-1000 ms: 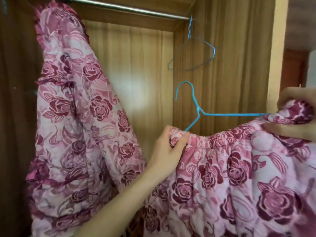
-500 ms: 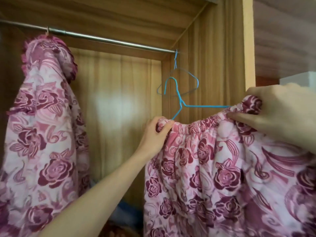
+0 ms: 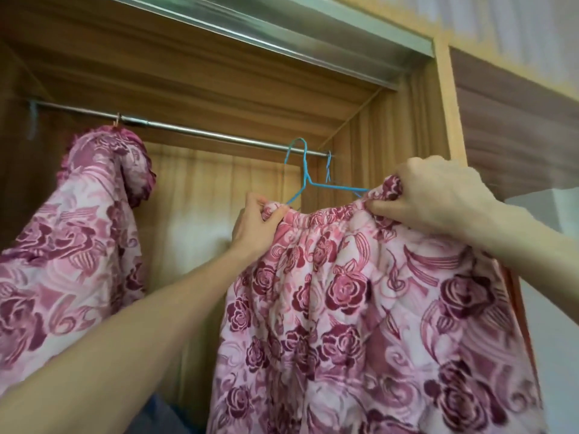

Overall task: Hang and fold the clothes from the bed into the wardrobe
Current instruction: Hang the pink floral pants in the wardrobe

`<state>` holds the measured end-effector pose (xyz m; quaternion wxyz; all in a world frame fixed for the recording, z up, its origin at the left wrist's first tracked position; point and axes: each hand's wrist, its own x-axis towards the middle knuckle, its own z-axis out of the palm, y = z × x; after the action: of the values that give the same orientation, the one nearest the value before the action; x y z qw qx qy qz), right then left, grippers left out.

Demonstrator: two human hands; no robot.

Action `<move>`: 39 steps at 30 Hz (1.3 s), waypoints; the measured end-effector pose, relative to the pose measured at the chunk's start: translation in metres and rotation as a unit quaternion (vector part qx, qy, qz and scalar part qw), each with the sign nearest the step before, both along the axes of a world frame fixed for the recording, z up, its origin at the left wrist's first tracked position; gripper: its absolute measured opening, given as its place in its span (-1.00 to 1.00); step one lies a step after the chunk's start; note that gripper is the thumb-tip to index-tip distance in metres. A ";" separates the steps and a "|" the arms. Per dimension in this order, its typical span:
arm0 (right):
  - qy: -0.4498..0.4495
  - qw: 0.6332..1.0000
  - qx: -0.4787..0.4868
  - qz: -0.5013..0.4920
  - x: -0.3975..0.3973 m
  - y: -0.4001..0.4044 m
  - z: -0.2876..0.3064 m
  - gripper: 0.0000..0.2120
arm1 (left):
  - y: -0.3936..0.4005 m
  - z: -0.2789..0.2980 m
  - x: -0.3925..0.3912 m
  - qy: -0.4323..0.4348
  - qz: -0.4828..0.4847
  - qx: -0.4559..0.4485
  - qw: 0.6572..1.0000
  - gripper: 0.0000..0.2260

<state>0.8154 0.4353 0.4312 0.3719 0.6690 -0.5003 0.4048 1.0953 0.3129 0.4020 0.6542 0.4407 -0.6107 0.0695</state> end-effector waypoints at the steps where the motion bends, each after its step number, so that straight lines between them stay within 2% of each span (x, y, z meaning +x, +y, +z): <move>1: 0.002 0.999 0.039 -0.006 0.003 -0.001 0.008 -0.44 | -0.002 0.006 0.005 -0.012 0.005 0.006 1.000 -0.58; 3: 0.007 0.995 0.095 -0.017 0.009 -0.005 0.022 -0.40 | -0.009 0.016 0.011 -0.031 0.019 0.016 0.999 -0.53; 6: -0.003 0.996 0.094 0.009 0.021 -0.018 0.037 -0.43 | -0.020 0.028 0.019 -0.024 0.028 0.021 0.999 -0.43; 9: -0.044 0.996 0.071 0.043 0.034 -0.032 0.048 -0.54 | -0.020 0.041 0.022 -0.021 0.062 0.025 0.998 -0.54; 11: -0.085 0.992 0.073 0.063 0.042 -0.042 0.054 -0.53 | -0.023 0.049 0.026 -0.039 0.109 0.060 0.991 -0.63; 12: -0.102 0.989 0.075 0.070 0.045 -0.049 0.056 -0.53 | -0.024 0.051 0.027 -0.048 0.118 0.086 0.988 -0.61; 14: -0.125 0.986 0.075 0.080 0.053 -0.062 0.061 -0.57 | -0.025 0.053 0.029 -0.057 0.100 0.125 0.985 -0.47; 21: -0.183 0.980 0.048 0.067 0.075 -0.093 0.095 -0.62 | -0.042 0.050 0.019 -0.109 -0.008 0.167 0.980 -0.06; 24: -0.185 0.981 0.025 0.054 0.084 -0.113 0.106 -0.72 | -0.049 0.049 0.009 -0.150 -0.018 0.170 0.974 -0.18; 27: -0.176 0.983 0.019 0.049 0.095 -0.133 0.107 -0.69 | -0.060 0.049 0.003 -0.155 -0.034 0.168 0.973 -0.27; 31: -0.189 0.979 0.051 0.059 0.108 -0.162 0.095 -0.64 | -0.070 0.049 -0.003 -0.152 -0.044 0.173 0.972 -0.32; 34: -0.182 0.979 0.070 0.066 0.115 -0.179 0.084 -0.69 | -0.078 0.041 -0.001 -0.155 -0.035 0.187 0.969 -0.28; 36: -0.178 0.978 0.082 0.066 0.118 -0.184 0.076 -0.65 | -0.081 0.034 0.003 -0.148 -0.032 0.190 0.970 -0.25; 39: -0.173 0.978 0.100 0.064 0.117 -0.187 0.070 -0.57 | -0.083 0.025 0.003 -0.145 -0.030 0.189 0.971 -0.32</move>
<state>0.9323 0.2486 0.5014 0.1843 0.6534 -0.5515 0.4847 1.0984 0.2297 0.4269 0.4659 0.5228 -0.7138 -0.0036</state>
